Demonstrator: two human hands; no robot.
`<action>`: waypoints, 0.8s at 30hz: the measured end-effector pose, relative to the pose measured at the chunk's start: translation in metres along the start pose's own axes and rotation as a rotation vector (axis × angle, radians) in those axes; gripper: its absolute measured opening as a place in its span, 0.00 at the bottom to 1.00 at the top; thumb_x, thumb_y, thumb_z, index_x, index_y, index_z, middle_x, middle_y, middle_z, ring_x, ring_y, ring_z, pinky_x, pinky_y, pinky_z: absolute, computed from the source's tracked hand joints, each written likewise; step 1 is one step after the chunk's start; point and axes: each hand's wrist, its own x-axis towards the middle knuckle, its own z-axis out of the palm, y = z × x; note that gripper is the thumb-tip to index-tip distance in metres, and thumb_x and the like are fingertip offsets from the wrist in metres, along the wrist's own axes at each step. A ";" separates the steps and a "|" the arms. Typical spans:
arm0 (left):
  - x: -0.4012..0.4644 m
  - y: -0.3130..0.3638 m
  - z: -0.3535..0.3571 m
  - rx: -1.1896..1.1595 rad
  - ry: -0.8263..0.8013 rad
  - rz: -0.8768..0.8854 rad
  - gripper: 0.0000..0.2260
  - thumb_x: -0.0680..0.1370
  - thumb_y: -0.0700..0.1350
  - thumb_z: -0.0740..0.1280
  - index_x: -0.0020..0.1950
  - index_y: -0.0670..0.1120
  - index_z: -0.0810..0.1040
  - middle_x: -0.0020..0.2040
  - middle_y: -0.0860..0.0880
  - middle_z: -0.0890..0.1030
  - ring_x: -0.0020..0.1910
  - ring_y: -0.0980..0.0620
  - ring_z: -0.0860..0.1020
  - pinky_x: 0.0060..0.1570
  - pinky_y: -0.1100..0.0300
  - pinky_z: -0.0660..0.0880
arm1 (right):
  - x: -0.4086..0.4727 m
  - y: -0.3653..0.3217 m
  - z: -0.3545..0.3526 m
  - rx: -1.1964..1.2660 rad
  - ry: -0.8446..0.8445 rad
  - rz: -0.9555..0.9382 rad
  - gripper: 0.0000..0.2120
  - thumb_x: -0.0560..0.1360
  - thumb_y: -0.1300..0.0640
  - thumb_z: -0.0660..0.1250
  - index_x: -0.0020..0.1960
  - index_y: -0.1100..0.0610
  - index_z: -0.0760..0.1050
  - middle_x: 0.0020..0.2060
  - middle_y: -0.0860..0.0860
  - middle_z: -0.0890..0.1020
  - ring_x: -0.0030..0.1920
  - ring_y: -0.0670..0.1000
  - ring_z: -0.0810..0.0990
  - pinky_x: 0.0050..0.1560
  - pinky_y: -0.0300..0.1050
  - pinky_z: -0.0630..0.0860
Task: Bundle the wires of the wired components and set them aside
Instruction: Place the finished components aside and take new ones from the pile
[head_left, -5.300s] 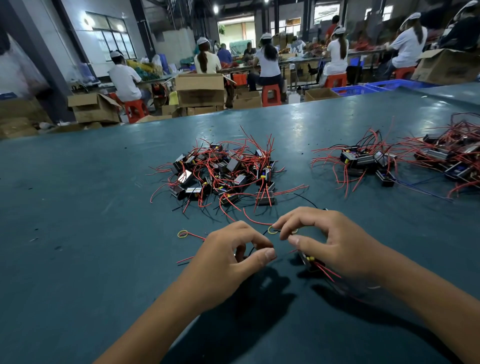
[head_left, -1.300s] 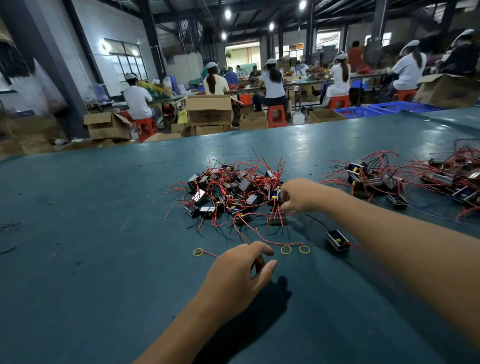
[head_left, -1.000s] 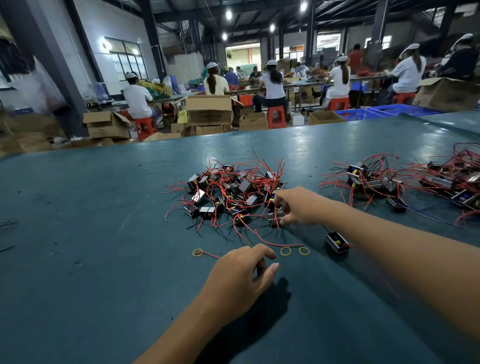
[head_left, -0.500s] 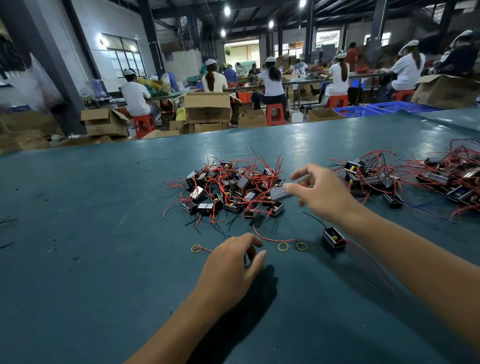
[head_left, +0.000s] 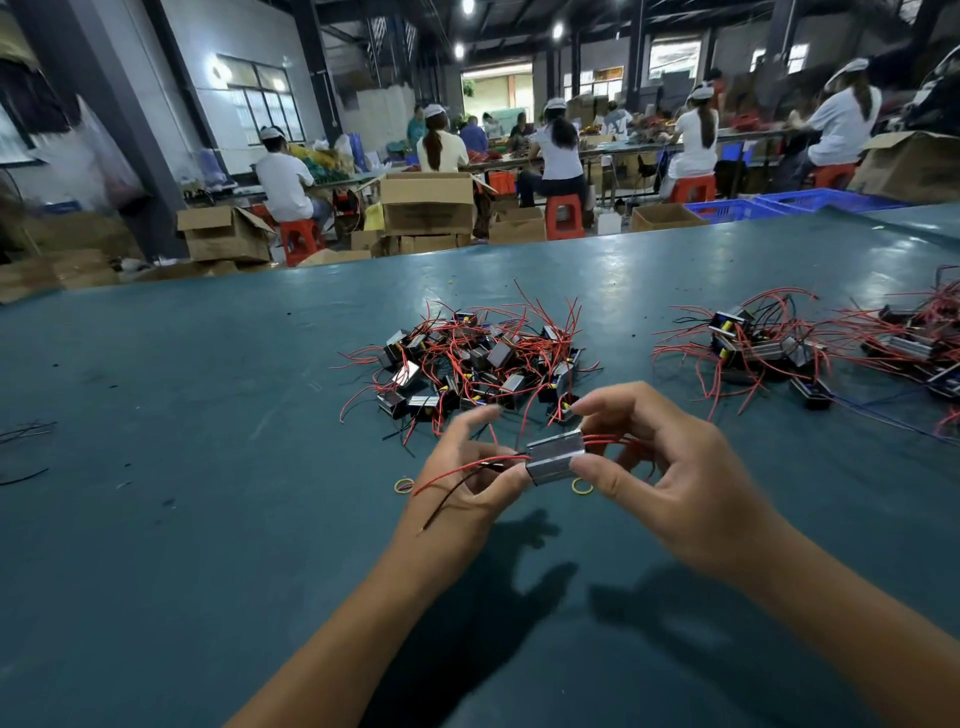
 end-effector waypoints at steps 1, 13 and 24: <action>-0.001 0.001 -0.001 -0.018 -0.057 -0.009 0.21 0.72 0.46 0.71 0.64 0.55 0.74 0.44 0.49 0.83 0.40 0.50 0.83 0.39 0.57 0.76 | -0.001 0.003 0.000 -0.020 0.003 0.007 0.14 0.73 0.49 0.71 0.58 0.48 0.75 0.47 0.43 0.81 0.51 0.49 0.82 0.49 0.44 0.78; -0.012 0.015 0.005 -0.164 -0.151 0.102 0.11 0.74 0.44 0.74 0.57 0.49 0.83 0.47 0.42 0.84 0.41 0.51 0.81 0.37 0.57 0.78 | -0.012 0.005 0.002 -0.074 0.011 0.013 0.16 0.73 0.49 0.71 0.59 0.45 0.74 0.50 0.43 0.80 0.51 0.49 0.81 0.47 0.44 0.78; -0.014 0.016 0.016 -0.291 -0.084 -0.035 0.08 0.71 0.44 0.75 0.48 0.44 0.82 0.41 0.44 0.82 0.38 0.50 0.80 0.35 0.60 0.78 | -0.022 0.000 0.022 -0.181 0.069 0.003 0.23 0.66 0.49 0.79 0.57 0.46 0.73 0.37 0.44 0.76 0.35 0.48 0.78 0.36 0.28 0.68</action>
